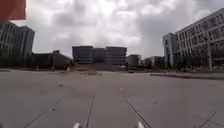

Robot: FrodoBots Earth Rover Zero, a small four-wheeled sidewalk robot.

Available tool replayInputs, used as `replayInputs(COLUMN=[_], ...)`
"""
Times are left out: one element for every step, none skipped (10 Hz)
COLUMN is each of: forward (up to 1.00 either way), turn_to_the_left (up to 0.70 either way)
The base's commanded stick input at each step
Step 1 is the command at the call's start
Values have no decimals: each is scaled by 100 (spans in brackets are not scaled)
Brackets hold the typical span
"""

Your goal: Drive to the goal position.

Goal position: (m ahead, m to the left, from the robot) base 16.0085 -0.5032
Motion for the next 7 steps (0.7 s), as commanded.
replayInputs(forward=[60, 60, 60, 60, 60, 60, 60], turn_to_the_left=[0, 0, 0, 0, 0, 0, 0])
